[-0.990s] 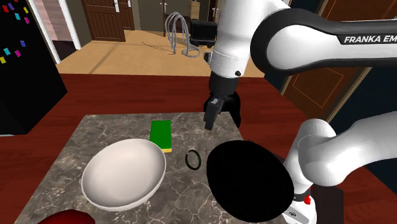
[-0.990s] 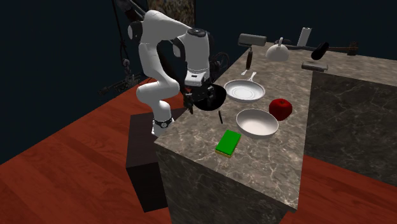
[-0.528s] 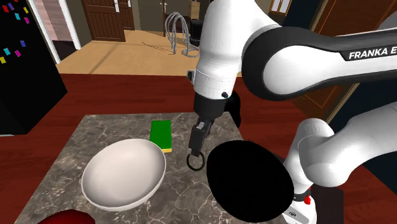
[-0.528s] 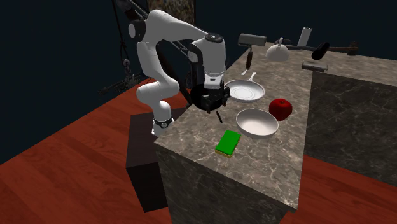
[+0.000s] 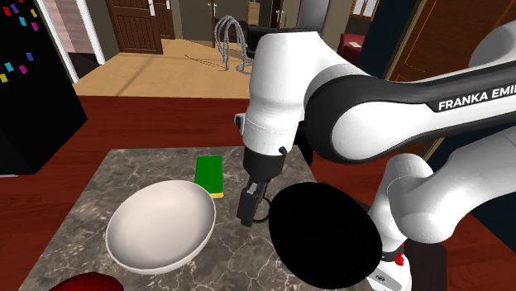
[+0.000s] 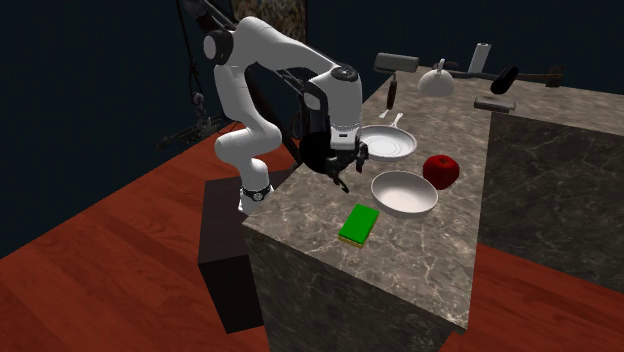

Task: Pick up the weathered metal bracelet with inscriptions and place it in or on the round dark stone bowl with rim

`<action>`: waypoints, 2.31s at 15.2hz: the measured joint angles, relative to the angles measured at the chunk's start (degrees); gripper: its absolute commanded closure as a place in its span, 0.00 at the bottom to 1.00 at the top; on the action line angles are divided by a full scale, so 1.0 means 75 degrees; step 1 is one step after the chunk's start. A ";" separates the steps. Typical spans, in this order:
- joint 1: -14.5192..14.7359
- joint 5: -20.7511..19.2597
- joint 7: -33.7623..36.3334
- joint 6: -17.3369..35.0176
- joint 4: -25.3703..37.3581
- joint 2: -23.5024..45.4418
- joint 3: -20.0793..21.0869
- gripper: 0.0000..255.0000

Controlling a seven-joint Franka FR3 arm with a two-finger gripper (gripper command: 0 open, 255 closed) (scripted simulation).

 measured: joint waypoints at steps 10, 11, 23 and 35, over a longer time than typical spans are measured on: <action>0.0016 0.0055 0.0000 0.0300 -0.0187 0.0102 0.0093 1.00; 0.0016 0.0055 0.0000 0.0300 -0.0187 0.0102 0.0093 1.00; 0.0000 -0.0002 0.0035 -0.0007 0.0057 0.0035 0.0023 1.00; -0.0073 -0.0221 0.0172 -0.1257 0.1152 -0.0120 -0.0247 1.00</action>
